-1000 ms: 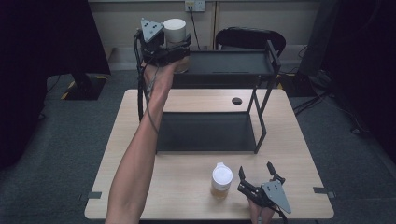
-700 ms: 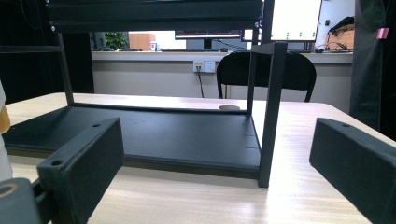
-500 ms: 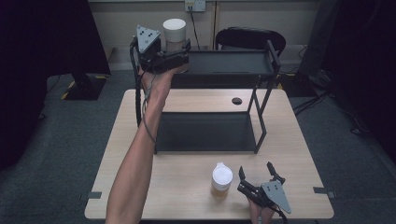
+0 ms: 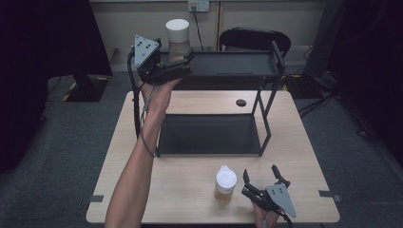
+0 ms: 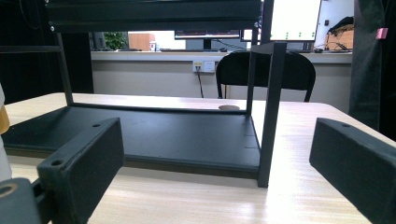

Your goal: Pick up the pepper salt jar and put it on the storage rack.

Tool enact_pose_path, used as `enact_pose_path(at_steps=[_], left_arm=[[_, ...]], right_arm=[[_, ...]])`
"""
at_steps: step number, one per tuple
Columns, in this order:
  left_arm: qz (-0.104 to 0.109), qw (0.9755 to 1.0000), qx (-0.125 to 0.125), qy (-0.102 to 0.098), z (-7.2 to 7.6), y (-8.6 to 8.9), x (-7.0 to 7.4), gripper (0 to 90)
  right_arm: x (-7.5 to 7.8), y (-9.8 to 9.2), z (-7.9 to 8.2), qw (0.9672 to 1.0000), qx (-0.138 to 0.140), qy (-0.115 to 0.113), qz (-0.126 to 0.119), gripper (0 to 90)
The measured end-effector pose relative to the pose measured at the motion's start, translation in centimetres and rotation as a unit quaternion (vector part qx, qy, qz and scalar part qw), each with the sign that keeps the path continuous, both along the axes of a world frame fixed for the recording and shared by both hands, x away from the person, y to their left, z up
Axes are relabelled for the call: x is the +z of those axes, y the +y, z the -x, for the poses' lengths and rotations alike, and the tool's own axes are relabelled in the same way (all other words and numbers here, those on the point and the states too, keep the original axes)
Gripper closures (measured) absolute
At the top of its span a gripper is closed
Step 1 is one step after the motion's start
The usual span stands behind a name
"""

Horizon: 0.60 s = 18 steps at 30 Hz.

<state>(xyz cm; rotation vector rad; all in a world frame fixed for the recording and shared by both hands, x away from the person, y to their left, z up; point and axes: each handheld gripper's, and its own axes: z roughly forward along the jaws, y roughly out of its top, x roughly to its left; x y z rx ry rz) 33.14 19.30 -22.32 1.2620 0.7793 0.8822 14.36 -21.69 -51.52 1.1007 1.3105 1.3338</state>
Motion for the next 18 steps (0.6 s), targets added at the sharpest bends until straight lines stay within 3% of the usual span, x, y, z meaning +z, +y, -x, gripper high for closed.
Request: enact_pose_path(at_steps=[18], left_arm=[[0.011,0.9996,-0.014,-0.022,3.7,0.6,-3.6,0.0]], right_arm=[[0.0,0.0,0.0,1.0000,0.000,0.000,0.000,1.9]])
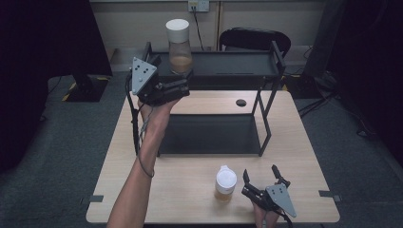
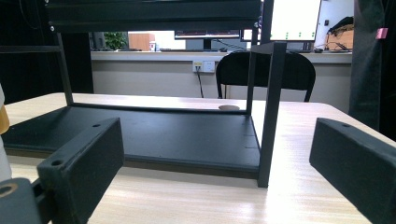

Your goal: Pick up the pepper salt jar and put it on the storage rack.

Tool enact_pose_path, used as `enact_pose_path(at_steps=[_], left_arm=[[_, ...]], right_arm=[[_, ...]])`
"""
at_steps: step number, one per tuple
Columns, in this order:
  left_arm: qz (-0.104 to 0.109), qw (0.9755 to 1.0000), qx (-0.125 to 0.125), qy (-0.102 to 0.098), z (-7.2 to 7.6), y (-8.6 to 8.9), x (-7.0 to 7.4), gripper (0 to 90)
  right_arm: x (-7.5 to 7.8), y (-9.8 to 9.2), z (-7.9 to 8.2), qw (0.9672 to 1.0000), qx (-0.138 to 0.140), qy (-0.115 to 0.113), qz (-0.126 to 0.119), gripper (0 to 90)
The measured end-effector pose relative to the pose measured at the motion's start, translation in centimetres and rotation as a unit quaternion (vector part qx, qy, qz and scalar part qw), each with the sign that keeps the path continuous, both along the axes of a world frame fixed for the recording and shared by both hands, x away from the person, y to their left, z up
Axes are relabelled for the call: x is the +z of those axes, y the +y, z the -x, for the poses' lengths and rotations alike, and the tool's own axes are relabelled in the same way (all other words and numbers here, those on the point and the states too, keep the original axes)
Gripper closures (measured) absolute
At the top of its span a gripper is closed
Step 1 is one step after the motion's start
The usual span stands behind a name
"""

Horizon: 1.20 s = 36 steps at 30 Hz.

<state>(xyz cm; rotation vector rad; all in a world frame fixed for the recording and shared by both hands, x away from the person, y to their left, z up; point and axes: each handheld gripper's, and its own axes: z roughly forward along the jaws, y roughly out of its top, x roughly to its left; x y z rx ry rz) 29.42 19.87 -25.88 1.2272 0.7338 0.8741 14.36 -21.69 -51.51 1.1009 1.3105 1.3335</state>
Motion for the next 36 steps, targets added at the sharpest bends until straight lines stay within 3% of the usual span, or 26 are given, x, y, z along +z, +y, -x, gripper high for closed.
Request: enact_pose_path(at_steps=[12,16,19,31,36], left_arm=[[-0.001,0.9998,-0.011,-0.017,3.1,0.3,-2.4,0.0],[0.010,0.9998,-0.013,-0.008,4.1,0.4,-3.4,0.0],[0.003,0.9999,-0.002,-0.014,4.9,0.2,-4.3,0.0],[0.007,0.9999,0.001,-0.012,7.3,0.6,-7.5,0.2],[0.010,0.9999,0.005,0.000,8.0,0.8,-9.0,0.2]], right_arm=[[0.0,0.0,0.0,1.0000,0.000,0.000,0.000,1.9],[0.0,0.0,0.0,1.0000,-0.001,0.000,0.000,1.9],[0.0,0.0,0.0,1.0000,-0.001,0.000,0.000,1.9],[0.0,0.0,0.0,1.0000,-0.001,0.000,0.000,1.9],[0.0,0.0,0.0,1.0000,-0.001,0.000,0.000,1.9]])
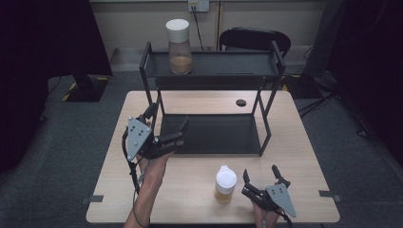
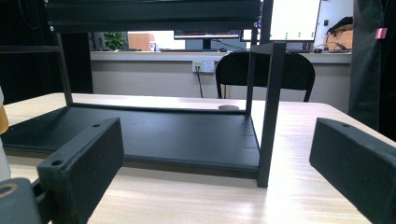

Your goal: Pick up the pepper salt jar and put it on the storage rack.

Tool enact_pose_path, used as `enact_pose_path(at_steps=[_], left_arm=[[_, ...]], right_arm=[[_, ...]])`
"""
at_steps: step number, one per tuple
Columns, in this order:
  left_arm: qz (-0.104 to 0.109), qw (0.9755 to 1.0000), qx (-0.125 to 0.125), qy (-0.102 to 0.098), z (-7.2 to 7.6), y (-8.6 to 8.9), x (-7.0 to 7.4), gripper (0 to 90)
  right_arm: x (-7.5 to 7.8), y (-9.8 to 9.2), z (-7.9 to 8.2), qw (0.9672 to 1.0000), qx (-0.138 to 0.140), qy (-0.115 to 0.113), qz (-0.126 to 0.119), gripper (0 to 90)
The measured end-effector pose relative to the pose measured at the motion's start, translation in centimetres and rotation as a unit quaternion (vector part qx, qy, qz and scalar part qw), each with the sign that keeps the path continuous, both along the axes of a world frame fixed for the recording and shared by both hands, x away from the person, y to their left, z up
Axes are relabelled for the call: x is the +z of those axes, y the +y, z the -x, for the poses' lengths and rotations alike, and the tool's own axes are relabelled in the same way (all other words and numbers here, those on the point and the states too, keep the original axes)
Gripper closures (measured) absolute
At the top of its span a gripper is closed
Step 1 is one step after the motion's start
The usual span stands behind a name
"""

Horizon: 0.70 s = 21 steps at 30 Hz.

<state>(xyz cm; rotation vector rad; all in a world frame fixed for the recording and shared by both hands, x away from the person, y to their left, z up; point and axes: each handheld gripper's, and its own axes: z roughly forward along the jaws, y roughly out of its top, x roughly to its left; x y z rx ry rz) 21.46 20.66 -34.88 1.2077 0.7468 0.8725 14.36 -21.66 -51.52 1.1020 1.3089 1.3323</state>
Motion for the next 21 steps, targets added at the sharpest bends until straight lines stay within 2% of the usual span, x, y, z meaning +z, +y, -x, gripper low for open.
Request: enact_pose_path(at_steps=[6,12,15,21], left_arm=[[0.009,0.9998,0.001,0.015,0.6,0.4,-1.9,0.2],[-0.006,0.9998,0.012,0.018,1.3,0.5,-3.3,0.2],[-0.004,0.9997,0.016,0.019,1.7,0.6,-4.4,0.1],[0.001,0.9991,0.025,0.035,2.3,0.8,-6.2,0.1]], right_arm=[[0.0,0.0,0.0,1.0000,0.000,0.000,0.000,1.9],[0.0,0.0,0.0,1.0000,0.000,0.000,0.000,1.9],[0.0,0.0,0.0,1.0000,0.000,0.000,0.000,1.9],[0.0,0.0,0.0,1.0000,-0.001,0.000,0.000,1.9]])
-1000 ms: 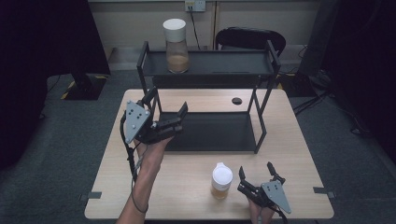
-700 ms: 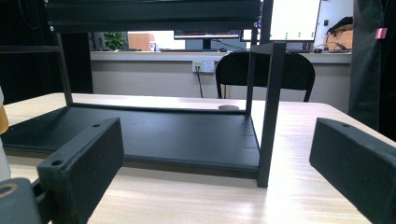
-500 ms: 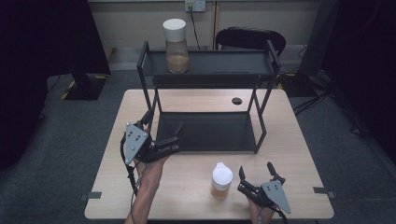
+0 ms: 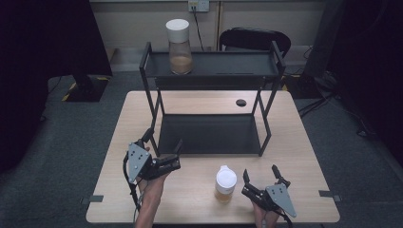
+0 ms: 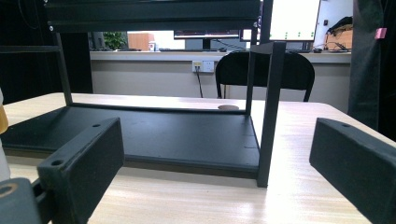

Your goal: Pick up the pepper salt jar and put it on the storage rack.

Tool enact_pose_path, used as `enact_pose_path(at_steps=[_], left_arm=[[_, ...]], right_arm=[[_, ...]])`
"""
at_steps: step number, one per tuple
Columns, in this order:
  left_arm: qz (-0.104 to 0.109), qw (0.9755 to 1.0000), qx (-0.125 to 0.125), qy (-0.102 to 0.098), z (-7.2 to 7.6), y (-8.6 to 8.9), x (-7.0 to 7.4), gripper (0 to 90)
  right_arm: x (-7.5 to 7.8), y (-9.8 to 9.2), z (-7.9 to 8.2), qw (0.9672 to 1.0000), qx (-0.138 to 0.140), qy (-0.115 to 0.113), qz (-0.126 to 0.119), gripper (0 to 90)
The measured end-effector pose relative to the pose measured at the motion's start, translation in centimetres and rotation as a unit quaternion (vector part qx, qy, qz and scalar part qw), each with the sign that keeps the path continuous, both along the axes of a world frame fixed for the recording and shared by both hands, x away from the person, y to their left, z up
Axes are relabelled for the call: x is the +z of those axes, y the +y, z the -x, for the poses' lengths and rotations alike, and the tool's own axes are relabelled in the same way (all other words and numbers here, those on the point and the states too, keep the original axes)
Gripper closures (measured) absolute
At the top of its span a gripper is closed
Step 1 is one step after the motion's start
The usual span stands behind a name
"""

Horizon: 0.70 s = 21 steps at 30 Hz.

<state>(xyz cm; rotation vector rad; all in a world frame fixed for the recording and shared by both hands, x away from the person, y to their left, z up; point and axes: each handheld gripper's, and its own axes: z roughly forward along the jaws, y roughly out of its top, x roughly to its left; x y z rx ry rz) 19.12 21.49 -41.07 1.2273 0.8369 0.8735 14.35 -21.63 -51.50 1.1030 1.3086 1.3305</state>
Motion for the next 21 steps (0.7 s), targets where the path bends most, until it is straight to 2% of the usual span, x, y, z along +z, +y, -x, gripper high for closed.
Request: enact_pose_path(at_steps=[3,7,12,14,15,17,19,21], left_arm=[[-0.004,0.9998,0.013,0.016,0.2,-0.1,-0.9,0.1],[-0.007,0.9993,0.015,0.034,0.2,0.1,-2.1,0.1],[0.005,0.9987,0.014,0.049,0.3,0.3,-3.6,0.0],[0.022,0.9982,0.003,0.055,0.3,0.7,-4.4,0.1],[0.023,0.9980,0.002,0.059,0.4,0.8,-4.7,0.1],[0.012,0.9981,0.016,0.058,1.0,0.5,-5.4,0.1],[0.011,0.9979,0.017,0.061,1.2,0.6,-6.2,0.1],[0.001,0.9977,0.026,0.062,1.5,0.4,-6.8,0.1]], right_arm=[[0.0,0.0,0.0,1.0000,0.000,0.000,0.000,1.9],[0.0,0.1,0.0,1.0000,-0.002,0.000,0.000,1.9],[0.0,0.1,0.0,1.0000,-0.003,0.000,0.000,1.9],[0.0,0.1,0.0,1.0000,-0.003,0.000,0.000,1.9],[0.0,0.1,0.0,1.0000,-0.003,0.000,0.000,2.0],[0.0,0.1,0.0,1.0000,-0.003,0.000,0.000,1.9],[0.0,0.1,0.0,1.0000,-0.004,0.000,0.000,1.9],[0.0,0.2,0.0,1.0000,-0.004,0.000,0.000,1.9]])
